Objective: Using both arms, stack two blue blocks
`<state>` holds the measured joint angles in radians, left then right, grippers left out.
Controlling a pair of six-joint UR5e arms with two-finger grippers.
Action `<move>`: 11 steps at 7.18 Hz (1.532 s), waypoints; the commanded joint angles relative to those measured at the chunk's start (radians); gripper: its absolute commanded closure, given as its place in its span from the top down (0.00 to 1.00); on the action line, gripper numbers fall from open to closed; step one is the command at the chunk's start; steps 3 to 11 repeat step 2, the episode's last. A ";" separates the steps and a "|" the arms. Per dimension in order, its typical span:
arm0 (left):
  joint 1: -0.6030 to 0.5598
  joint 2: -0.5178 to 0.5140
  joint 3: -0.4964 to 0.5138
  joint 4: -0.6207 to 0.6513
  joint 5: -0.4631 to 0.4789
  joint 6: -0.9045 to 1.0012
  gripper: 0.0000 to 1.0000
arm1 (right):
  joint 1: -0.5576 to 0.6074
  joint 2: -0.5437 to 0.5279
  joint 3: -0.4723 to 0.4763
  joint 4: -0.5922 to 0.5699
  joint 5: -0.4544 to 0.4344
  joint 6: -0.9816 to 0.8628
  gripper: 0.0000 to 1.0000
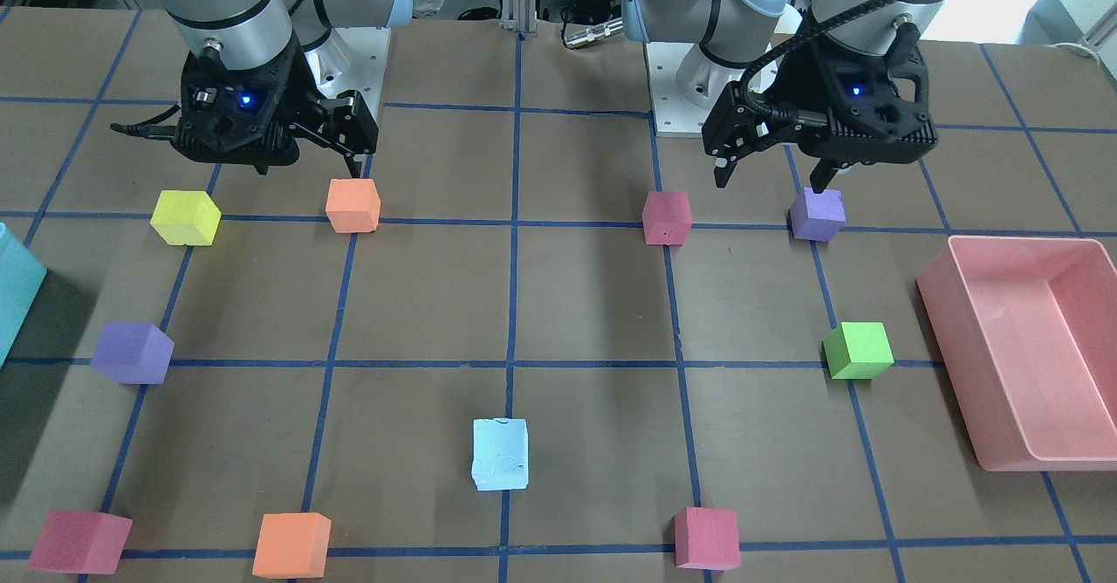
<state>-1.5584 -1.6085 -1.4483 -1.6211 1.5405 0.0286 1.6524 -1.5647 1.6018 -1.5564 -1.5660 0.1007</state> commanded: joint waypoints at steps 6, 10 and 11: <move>0.003 0.007 -0.009 0.047 0.004 -0.012 1.00 | 0.018 0.113 -0.116 -0.058 0.041 0.011 1.00; 0.003 0.007 -0.009 0.047 0.004 -0.012 1.00 | 0.018 0.113 -0.116 -0.058 0.041 0.011 1.00; 0.003 0.007 -0.009 0.047 0.004 -0.012 1.00 | 0.018 0.113 -0.116 -0.058 0.041 0.011 1.00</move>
